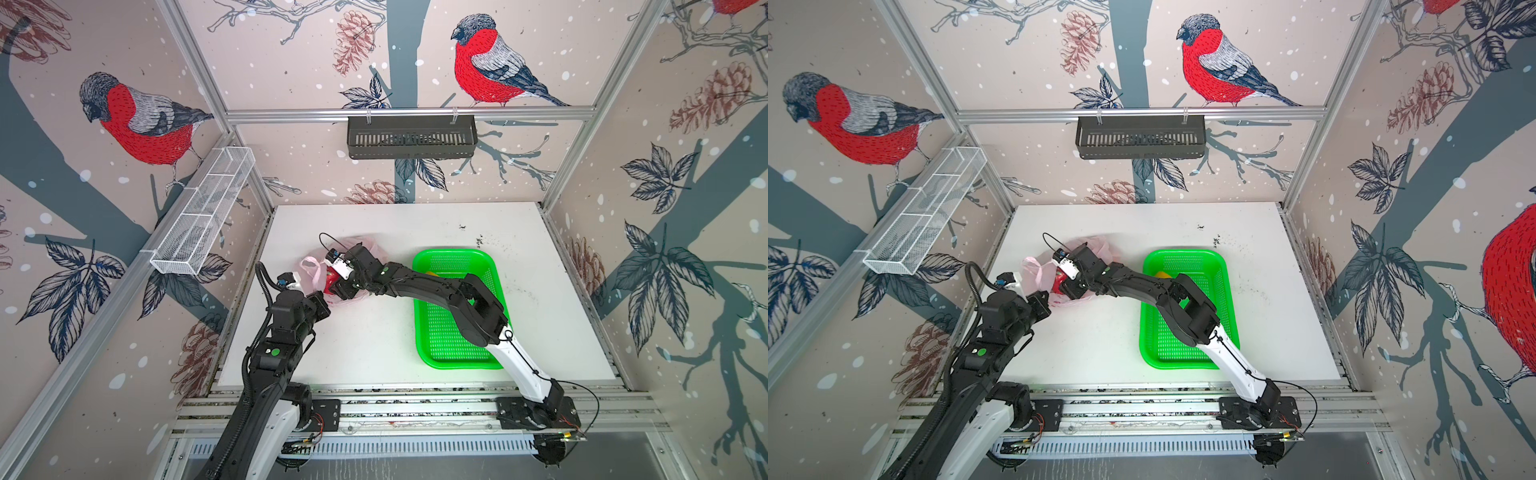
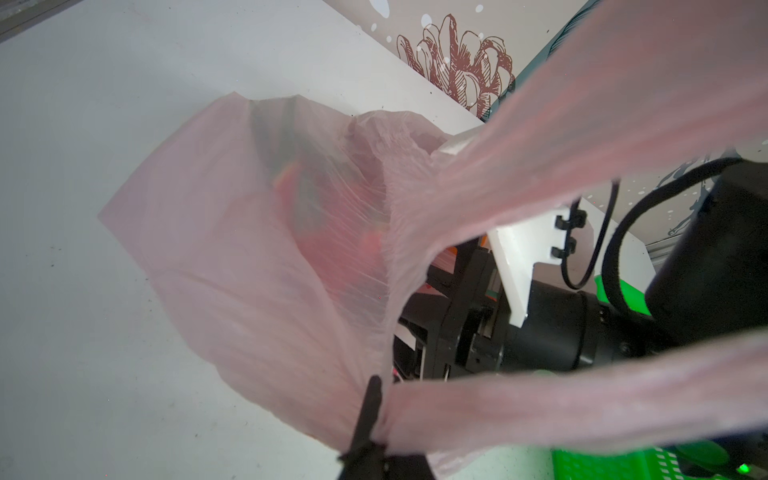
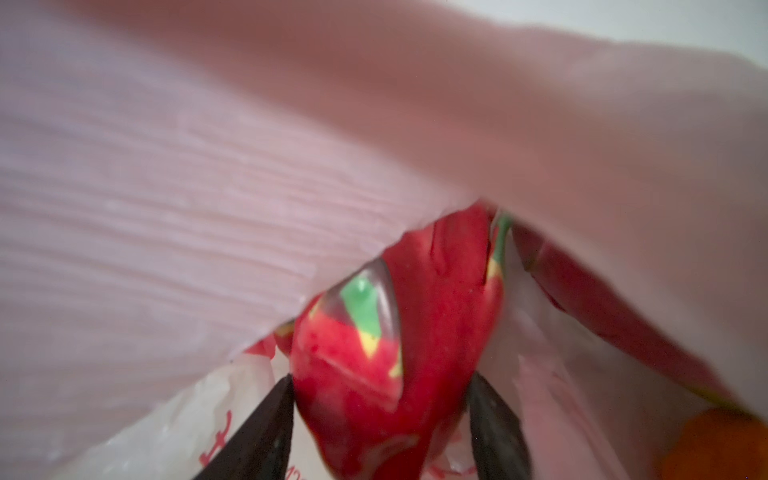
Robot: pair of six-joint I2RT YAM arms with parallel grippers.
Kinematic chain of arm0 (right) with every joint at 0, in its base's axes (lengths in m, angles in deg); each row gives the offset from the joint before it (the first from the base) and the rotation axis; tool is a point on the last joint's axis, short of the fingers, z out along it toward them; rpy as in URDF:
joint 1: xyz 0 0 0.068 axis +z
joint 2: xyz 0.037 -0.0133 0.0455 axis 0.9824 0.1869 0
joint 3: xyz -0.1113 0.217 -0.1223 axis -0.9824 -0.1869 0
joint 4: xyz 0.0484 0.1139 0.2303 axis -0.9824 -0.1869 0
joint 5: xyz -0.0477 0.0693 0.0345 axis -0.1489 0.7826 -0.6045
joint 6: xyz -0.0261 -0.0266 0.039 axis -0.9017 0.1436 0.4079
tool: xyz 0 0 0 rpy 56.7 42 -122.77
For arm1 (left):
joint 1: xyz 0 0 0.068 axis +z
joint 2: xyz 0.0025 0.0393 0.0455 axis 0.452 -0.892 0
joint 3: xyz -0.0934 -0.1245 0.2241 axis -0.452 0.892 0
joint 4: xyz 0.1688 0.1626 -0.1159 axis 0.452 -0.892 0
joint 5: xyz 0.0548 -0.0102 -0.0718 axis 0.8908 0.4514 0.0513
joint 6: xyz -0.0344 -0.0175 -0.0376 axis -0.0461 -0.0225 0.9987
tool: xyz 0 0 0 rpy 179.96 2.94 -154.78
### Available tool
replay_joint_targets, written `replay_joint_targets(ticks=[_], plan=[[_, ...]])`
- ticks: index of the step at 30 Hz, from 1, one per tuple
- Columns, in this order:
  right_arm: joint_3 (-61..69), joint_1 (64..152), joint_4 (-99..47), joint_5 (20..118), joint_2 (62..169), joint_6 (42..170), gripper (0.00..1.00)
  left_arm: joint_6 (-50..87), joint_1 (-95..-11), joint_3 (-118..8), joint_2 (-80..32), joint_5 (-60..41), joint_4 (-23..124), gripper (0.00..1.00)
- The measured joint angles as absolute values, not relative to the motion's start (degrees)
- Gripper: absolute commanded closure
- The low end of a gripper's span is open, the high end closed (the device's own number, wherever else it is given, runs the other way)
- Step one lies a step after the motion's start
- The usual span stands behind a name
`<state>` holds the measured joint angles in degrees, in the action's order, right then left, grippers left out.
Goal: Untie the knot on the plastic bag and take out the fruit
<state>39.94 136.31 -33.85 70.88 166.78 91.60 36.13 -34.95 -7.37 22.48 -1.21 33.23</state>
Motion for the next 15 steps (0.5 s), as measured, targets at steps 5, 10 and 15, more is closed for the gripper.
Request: replay_joint_targets(ticks=[5, 10, 15], plan=[[40.00, 136.39, -33.70, 70.86, 166.75, 91.88, 0.46, 36.13, -34.95, -6.99, 22.66, -0.82, 33.23, 1.00], [39.48, 136.59, -34.00, 70.42, 166.73, 92.98, 0.45, 36.16, -34.95, -6.71, 22.94, -0.40, 33.25, 1.00], [37.58, 137.25, -34.18, 69.28, 166.21, 93.92, 0.36, 36.13, -34.95, -6.64, 23.31, -0.27, 33.25, 1.00]])
